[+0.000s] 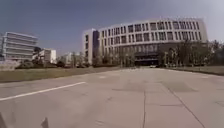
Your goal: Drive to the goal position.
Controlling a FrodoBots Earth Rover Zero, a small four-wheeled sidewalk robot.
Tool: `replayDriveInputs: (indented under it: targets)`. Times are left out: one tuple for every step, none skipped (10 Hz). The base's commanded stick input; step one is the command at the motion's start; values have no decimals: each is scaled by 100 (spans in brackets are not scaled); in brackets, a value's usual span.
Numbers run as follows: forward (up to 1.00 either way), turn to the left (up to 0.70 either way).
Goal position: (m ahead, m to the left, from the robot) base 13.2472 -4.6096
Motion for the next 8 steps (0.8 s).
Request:
replayDriveInputs:
  targets:
    - [70, 0]
    - [70, 0]
    - [70, 0]
    - [70, 0]
    - [70, 0]
    - [70, 0]
    - [70, 0]
    - [70, 0]
